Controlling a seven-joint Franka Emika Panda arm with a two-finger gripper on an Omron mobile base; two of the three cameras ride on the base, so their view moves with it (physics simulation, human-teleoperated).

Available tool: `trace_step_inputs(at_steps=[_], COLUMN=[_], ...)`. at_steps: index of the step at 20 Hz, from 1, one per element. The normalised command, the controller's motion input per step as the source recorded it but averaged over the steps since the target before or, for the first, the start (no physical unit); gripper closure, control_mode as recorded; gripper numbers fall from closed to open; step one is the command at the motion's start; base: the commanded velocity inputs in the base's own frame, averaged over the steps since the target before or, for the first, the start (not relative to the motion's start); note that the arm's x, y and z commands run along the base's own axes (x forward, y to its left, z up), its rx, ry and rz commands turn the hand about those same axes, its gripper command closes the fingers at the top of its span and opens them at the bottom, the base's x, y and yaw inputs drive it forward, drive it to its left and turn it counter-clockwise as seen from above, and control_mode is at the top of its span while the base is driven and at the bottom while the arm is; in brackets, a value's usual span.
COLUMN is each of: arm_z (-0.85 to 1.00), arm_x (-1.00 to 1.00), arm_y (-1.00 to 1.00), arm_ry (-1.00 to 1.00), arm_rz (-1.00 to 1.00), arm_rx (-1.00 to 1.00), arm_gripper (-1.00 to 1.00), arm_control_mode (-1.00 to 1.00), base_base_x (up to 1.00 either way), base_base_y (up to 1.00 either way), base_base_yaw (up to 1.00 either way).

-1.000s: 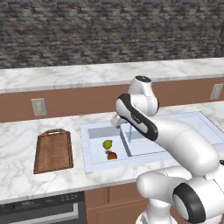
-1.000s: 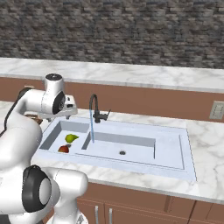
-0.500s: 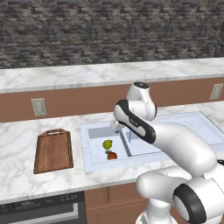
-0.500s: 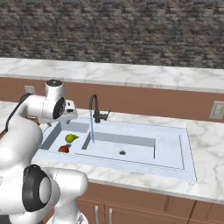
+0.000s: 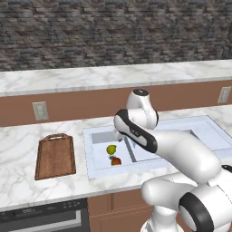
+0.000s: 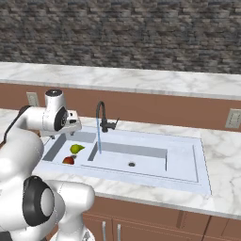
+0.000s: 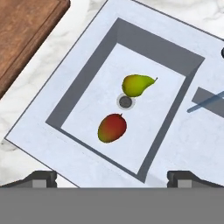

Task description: Pick the pear, mango from the sink and place them on the cutting board to airdry. Then turn off the sink faucet.

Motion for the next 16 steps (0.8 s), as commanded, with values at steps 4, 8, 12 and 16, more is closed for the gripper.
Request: trace_step_inputs(at_steps=[4, 8, 12, 16], arm_z=[-0.1, -0.12, -0.12, -0.11], arm_x=[0.0, 0.0, 0.0, 0.0], arm_y=[0.0, 0.0, 0.0, 0.0], arm_ry=[0.0, 0.0, 0.0, 0.0], arm_rz=[0.0, 0.0, 0.0, 0.0], arm_rx=[0.0, 0.0, 0.0, 0.03], arm_gripper=[-1.0, -1.0, -1.0, -1.0], arm_control_mode=[-1.0, -1.0, -1.0, -1.0], base_base_x=[0.0, 0.0, 0.0, 0.0], base_base_y=[0.0, 0.0, 0.0, 0.0], base_base_yaw=[0.0, 0.0, 0.0, 0.0])
